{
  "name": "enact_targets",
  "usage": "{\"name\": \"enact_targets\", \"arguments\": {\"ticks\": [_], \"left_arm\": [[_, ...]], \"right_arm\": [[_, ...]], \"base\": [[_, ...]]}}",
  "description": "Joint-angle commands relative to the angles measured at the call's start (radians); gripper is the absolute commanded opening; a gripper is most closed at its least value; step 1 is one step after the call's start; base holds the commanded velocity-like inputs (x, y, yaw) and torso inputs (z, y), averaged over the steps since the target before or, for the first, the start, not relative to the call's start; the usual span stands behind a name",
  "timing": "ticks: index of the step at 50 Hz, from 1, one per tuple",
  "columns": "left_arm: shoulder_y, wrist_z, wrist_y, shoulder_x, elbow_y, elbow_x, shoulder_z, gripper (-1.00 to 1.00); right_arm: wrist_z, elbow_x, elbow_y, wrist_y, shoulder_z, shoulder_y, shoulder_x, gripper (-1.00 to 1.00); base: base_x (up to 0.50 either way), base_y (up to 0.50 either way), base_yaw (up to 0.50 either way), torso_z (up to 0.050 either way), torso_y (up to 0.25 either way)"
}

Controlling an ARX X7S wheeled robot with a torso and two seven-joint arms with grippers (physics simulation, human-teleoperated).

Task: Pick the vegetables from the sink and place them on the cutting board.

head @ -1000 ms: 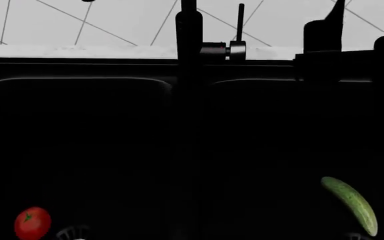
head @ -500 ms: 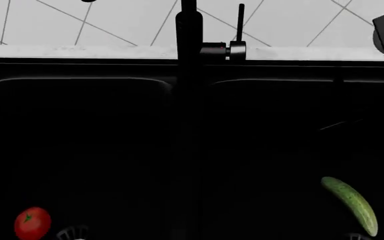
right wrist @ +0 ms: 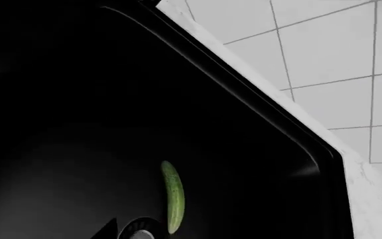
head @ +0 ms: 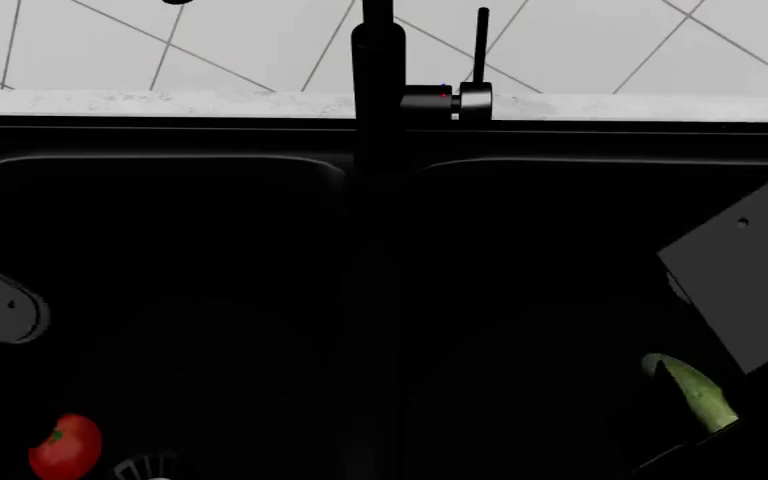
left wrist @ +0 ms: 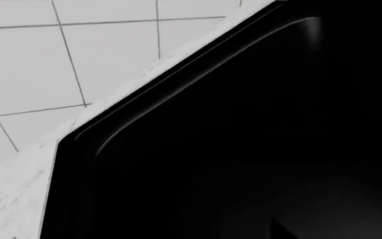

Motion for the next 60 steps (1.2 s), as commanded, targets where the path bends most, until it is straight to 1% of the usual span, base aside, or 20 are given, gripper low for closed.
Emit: {"name": "enact_targets", "arguments": {"ticks": [1,4,8,11,12,13,16,21,31,36,39,48,53,60], "left_arm": [[-0.013,0.01,0.022,-0.034,-0.048,0.019,0.182,1.0],[-0.02,0.015,0.037,-0.034,-0.08,0.032,0.229,1.0],[-0.033,0.018,0.05,-0.034,-0.123,0.048,0.261,1.0],[-0.044,0.018,0.056,-0.037,-0.155,0.062,0.283,1.0],[-0.048,0.014,0.061,-0.04,-0.168,0.073,0.297,1.0],[-0.057,0.007,0.062,-0.048,-0.181,0.095,0.336,1.0],[-0.059,0.01,0.085,-0.05,-0.226,0.119,0.387,1.0],[-0.068,0.034,0.132,-0.034,-0.333,0.143,0.439,1.0],[-0.093,0.066,0.163,0.002,-0.438,0.175,0.536,1.0],[-0.1,0.076,0.173,0.014,-0.481,0.183,0.557,1.0],[-0.1,0.081,0.2,0.023,-0.527,0.196,0.573,1.0],[-0.109,0.086,0.243,0.048,-0.62,0.216,0.586,1.0],[-0.123,0.1,0.295,0.087,-0.711,0.232,0.599,1.0],[-0.119,0.124,0.339,0.119,-0.749,0.235,0.624,1.0]], "right_arm": [[0.001,0.031,-0.016,-0.008,-0.088,0.004,0.035,1.0],[-0.02,-0.007,-0.023,-0.009,-0.09,-0.014,0.032,1.0],[-0.047,-0.051,-0.016,-0.007,-0.097,-0.017,0.027,1.0],[-0.022,-0.061,0.012,-0.002,-0.124,0.016,0.014,1.0],[-0.027,-0.073,0.019,-0.002,-0.127,0.022,0.009,1.0],[-0.027,-0.077,0.023,-0.005,-0.13,0.028,0.005,1.0],[-0.07,-0.133,0.013,-0.01,-0.134,0.001,-0.004,1.0],[-0.109,-0.199,0.01,-0.028,-0.147,-0.03,-0.012,1.0],[-0.217,-0.383,0.038,-0.08,-0.157,-0.063,-0.022,1.0],[-0.262,-0.48,0.067,-0.114,-0.177,-0.069,-0.047,1.0],[-0.273,-0.503,0.075,-0.131,-0.186,-0.079,-0.054,1.0],[-0.267,-0.499,0.068,-0.132,-0.199,-0.081,-0.06,1.0],[-0.28,-0.52,0.071,-0.144,-0.211,-0.09,-0.067,1.0],[-0.271,-0.505,0.062,-0.135,-0.216,-0.083,-0.061,1.0]], "base": [[0.0,0.0,0.0,0.0,0.0],[0.0,0.0,0.0,0.0,0.0],[0.0,0.0,0.0,0.0,0.0],[0.0,0.0,0.0,0.0,0.0],[0.0,0.0,0.0,0.0,0.0],[0.0,0.0,0.0,0.0,0.0],[0.0,0.0,0.0,0.0,0.0],[0.0,0.0,0.0,0.0,0.0],[0.0,0.0,0.0,0.0,0.0],[0.0,0.0,0.0,0.0,0.0],[0.0,0.0,0.0,0.0,0.0],[0.0,0.0,0.0,0.0,0.0],[0.0,0.0,0.0,0.0,0.0],[0.0,0.0,0.0,0.0,0.0]]}}
